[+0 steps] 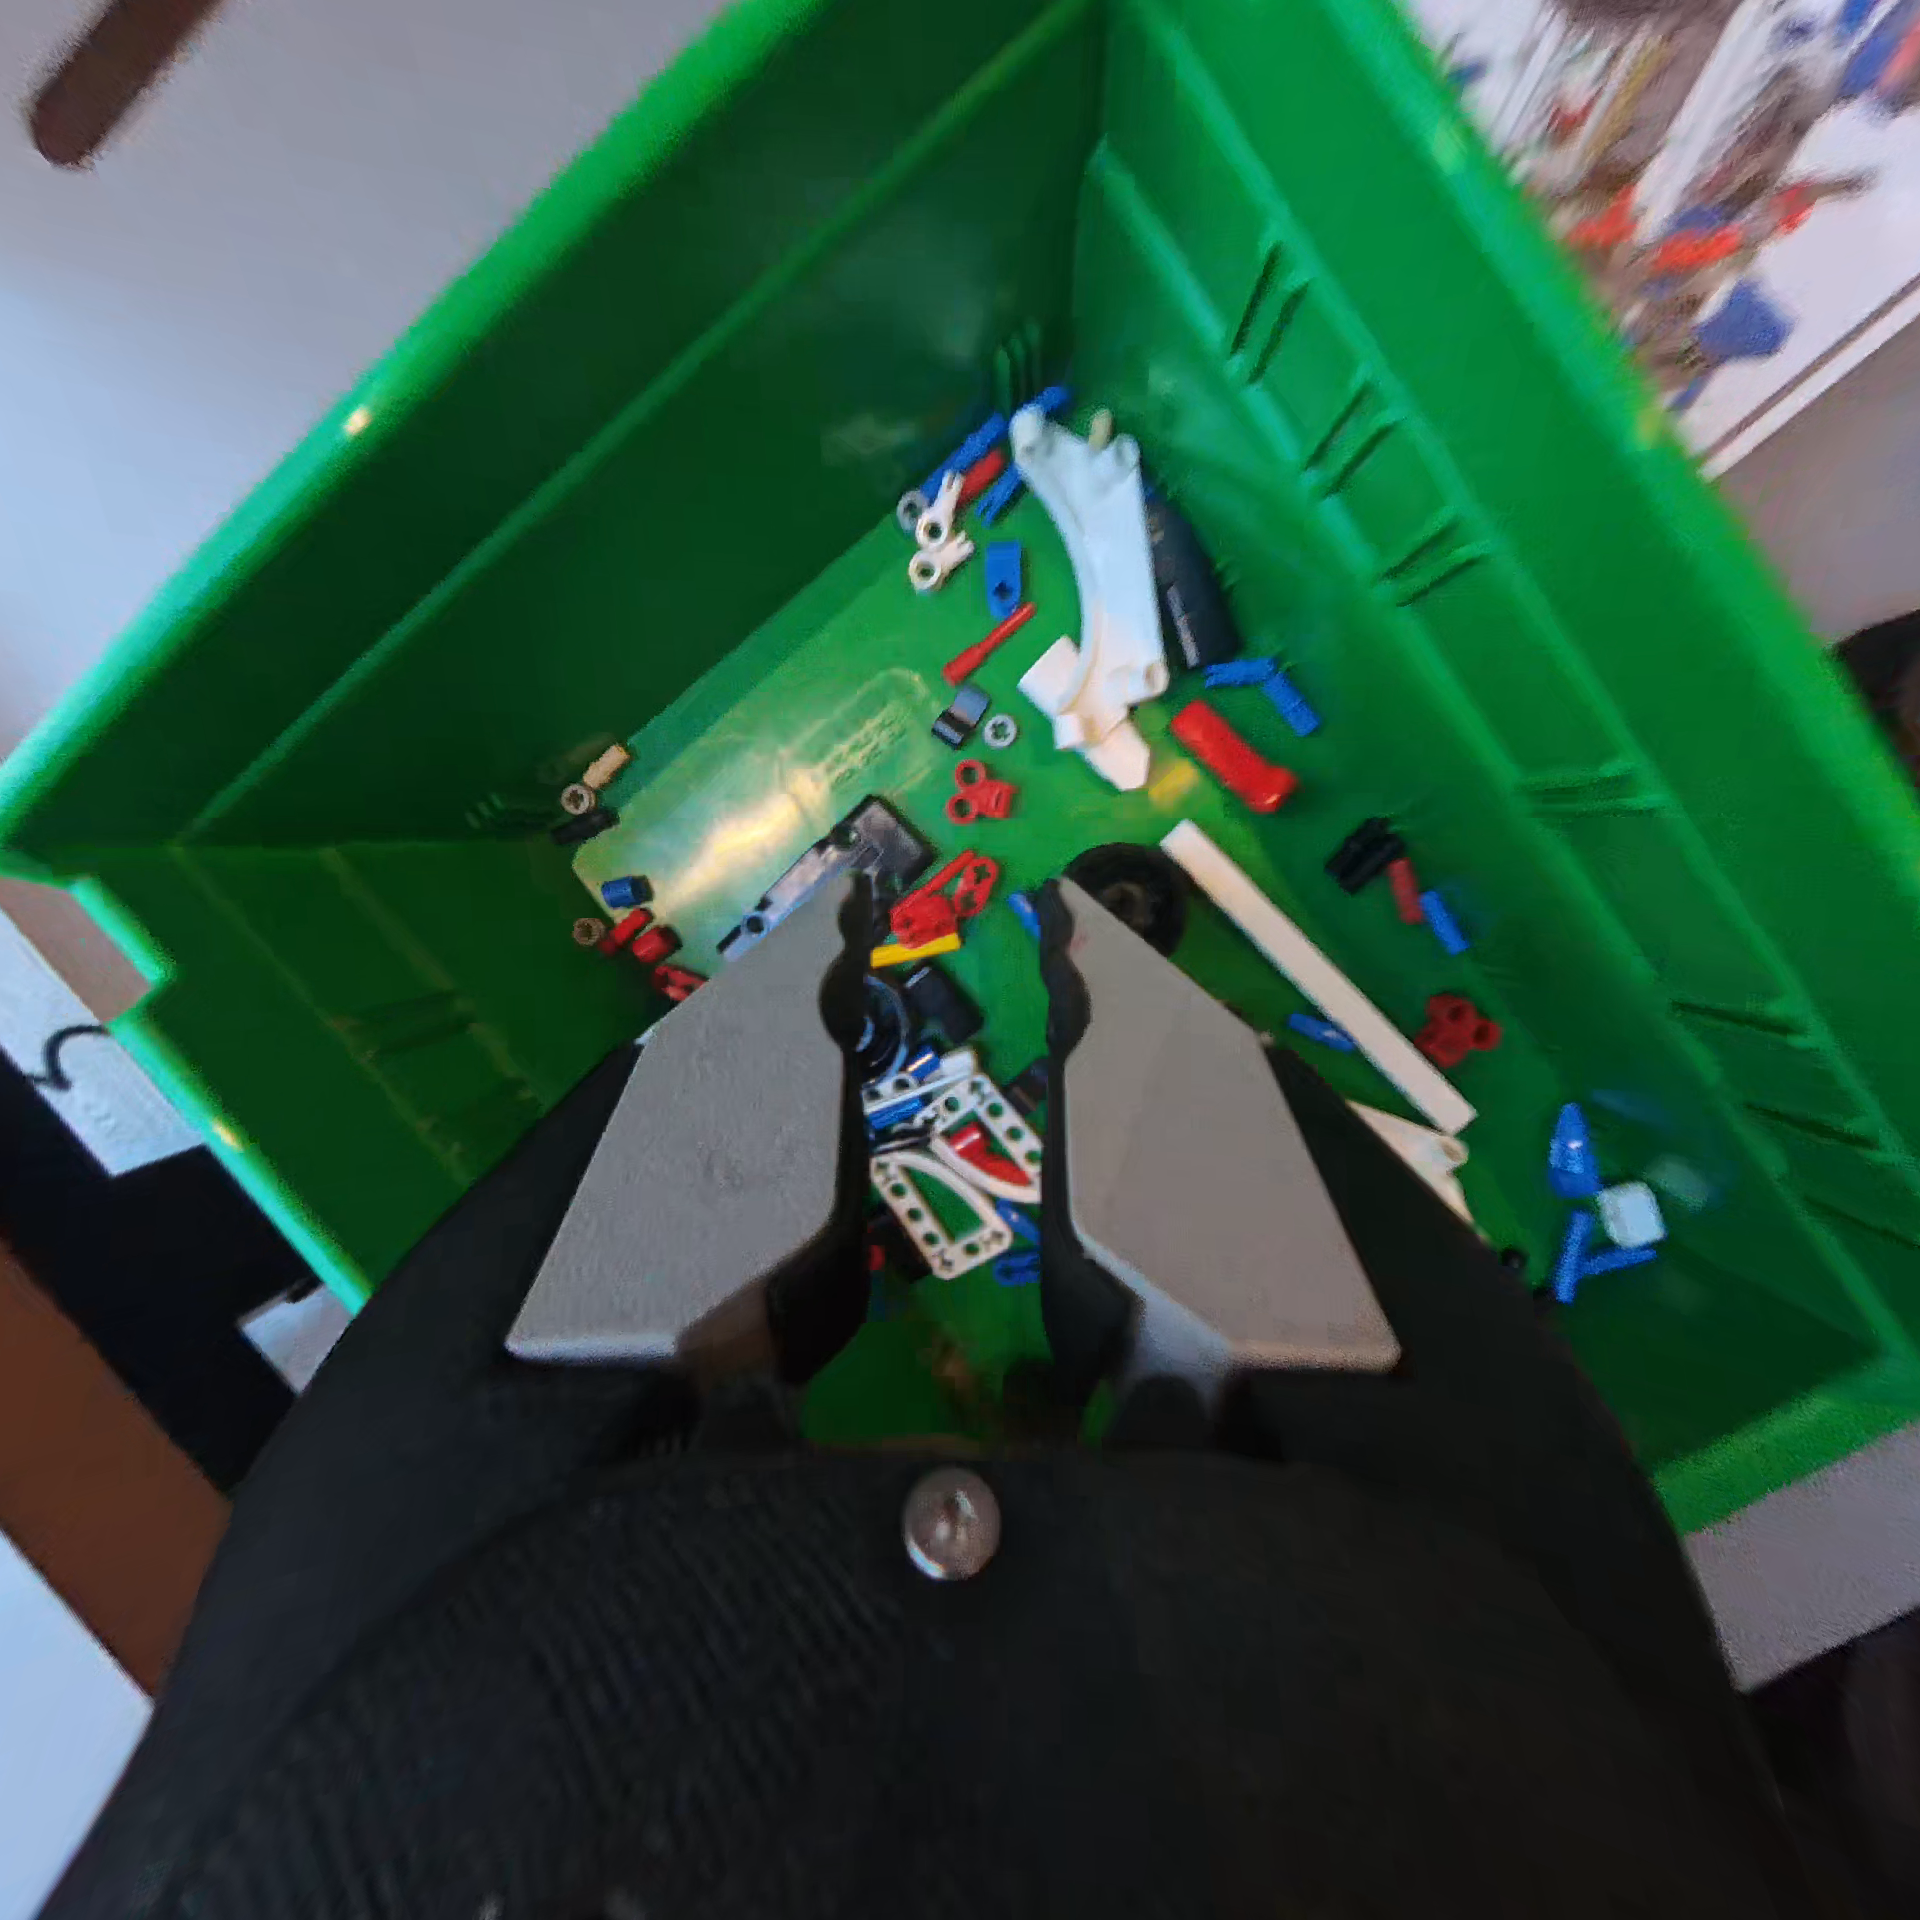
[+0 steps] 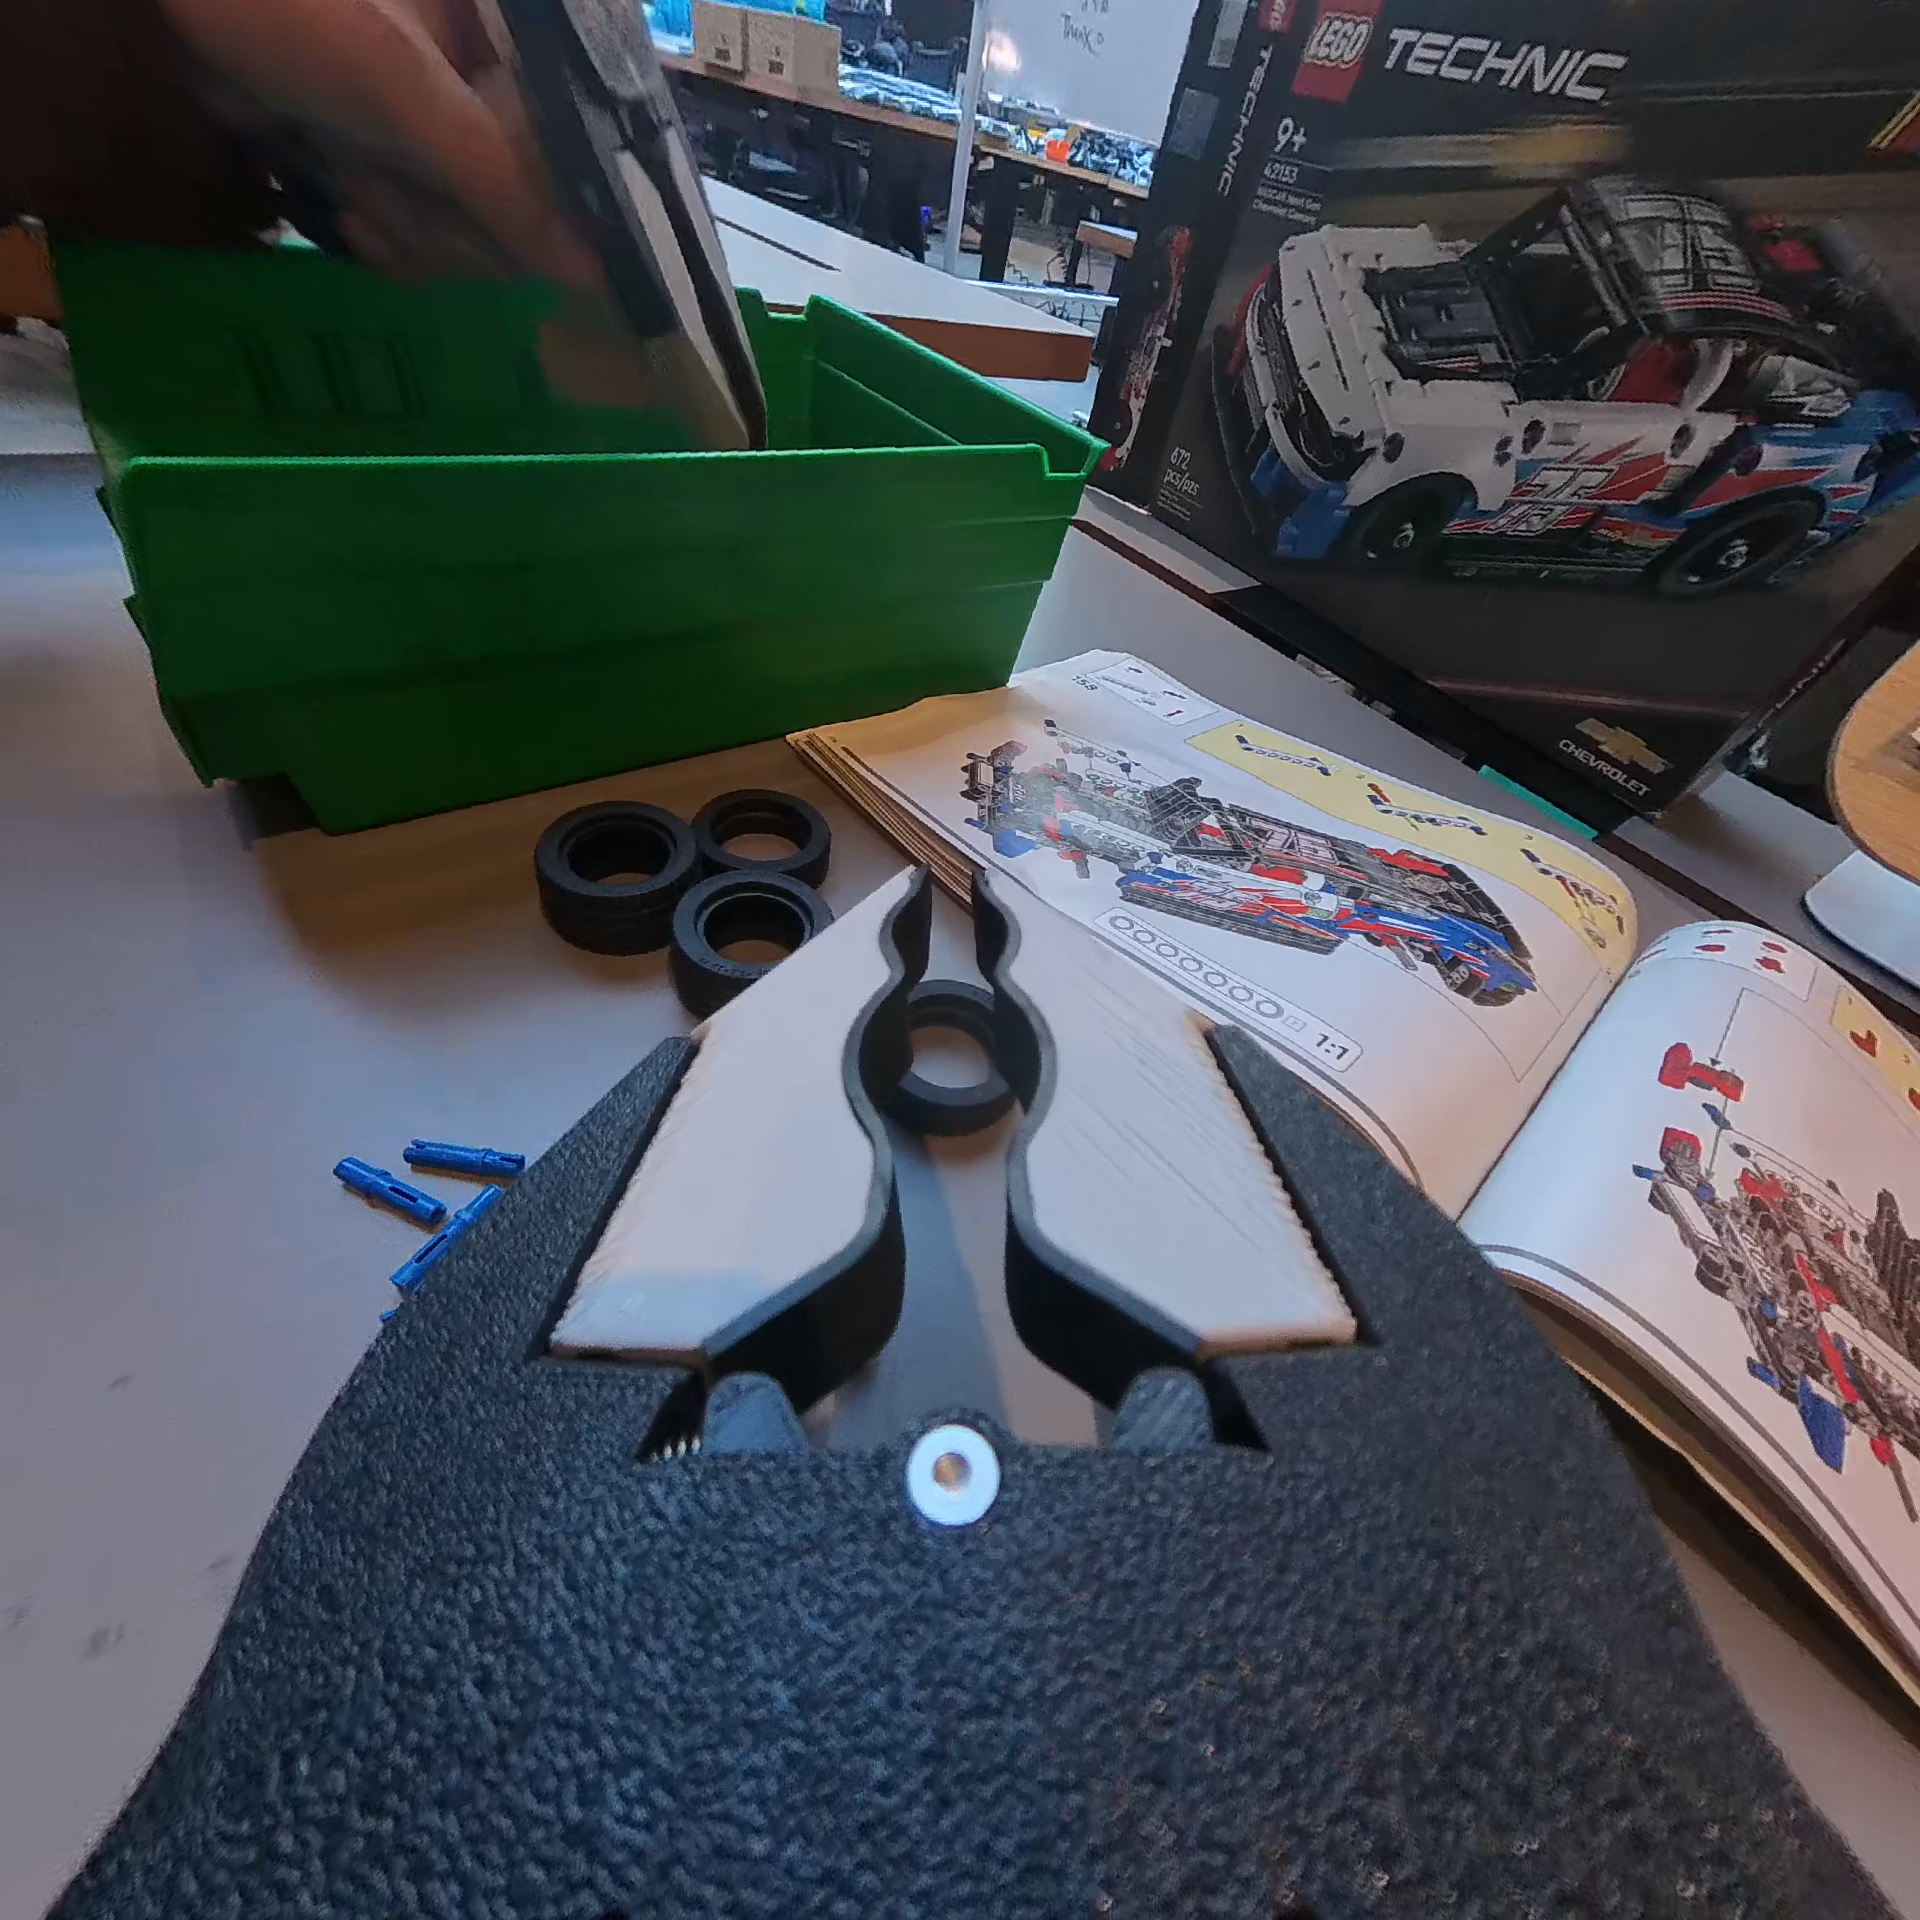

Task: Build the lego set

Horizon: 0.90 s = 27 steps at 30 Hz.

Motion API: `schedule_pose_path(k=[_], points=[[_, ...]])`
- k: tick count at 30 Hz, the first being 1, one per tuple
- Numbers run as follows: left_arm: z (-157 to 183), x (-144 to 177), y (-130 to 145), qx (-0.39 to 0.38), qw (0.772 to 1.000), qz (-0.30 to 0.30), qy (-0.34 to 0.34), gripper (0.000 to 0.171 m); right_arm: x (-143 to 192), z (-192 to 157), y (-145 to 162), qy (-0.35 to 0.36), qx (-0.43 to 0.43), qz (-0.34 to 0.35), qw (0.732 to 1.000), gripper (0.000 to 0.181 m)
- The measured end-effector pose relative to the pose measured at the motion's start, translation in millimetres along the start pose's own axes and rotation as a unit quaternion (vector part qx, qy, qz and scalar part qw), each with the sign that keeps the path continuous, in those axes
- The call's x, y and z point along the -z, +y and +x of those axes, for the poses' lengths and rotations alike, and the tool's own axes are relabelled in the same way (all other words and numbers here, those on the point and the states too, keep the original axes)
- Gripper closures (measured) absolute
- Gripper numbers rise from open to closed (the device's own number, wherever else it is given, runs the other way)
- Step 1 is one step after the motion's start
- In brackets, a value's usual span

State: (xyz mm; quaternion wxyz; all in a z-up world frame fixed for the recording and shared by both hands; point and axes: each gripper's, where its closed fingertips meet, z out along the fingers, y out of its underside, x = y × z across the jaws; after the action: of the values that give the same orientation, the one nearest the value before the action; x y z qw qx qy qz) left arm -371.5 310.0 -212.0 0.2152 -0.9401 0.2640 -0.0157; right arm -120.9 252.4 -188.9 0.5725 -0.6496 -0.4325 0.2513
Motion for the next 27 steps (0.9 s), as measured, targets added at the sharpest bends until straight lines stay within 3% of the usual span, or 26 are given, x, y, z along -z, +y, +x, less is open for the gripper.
schedule_pose_path(k=[3, 7, 12, 17, 19, 21, 22, 23, 24, 27], points=[[12, 13, -13, 0.019, 0.998, 0.057, 0.002, 0.137, 1, -2, -1, 0.002, 0.012, 0.003, 1.000, 0.175], [27, 23, -24, 0.022, 0.996, 0.082, 0.010, 0.137, 1, -6, -1, -0.001, 0.024, 0.002, 1.000, 0.176], [38, 18, -39, 0.013, 0.996, 0.079, 0.026, 0.134, 1, -7, -2, -0.001, 0.027, 0.005, 1.000, 0.177], [53, -13, -51, -0.026, 0.997, 0.058, 0.044, 0.133, 2, -7, -3, -0.005, 0.024, 0.010, 1.000, 0.178], [51, -34, -45, -0.044, 0.998, 0.025, 0.034, 0.139, 2, -7, -2, -0.007, 0.021, 0.009, 1.000, 0.178], [49, -53, -25, -0.063, 0.997, -0.034, 0.033, 0.118, 2, -6, -2, -0.009, 0.017, 0.009, 1.000, 0.178], [49, -60, -7, -0.069, 0.994, -0.080, 0.038, 0.125, 2, -6, -3, -0.009, 0.015, 0.010, 1.000, 0.178], [53, -57, -8, -0.050, 0.994, -0.067, 0.065, 0.133, 2, -5, -3, -0.009, 0.012, 0.011, 1.000, 0.178], [45, -55, 2, -0.050, 0.993, -0.090, 0.053, 0.152, 3, -4, -3, -0.010, 0.008, 0.012, 1.000, 0.178], [1, -44, 19, -0.076, 0.989, -0.115, -0.051, 0.145, 3, -1, -4, -0.011, -0.007, 0.016, 1.000, 0.178]])
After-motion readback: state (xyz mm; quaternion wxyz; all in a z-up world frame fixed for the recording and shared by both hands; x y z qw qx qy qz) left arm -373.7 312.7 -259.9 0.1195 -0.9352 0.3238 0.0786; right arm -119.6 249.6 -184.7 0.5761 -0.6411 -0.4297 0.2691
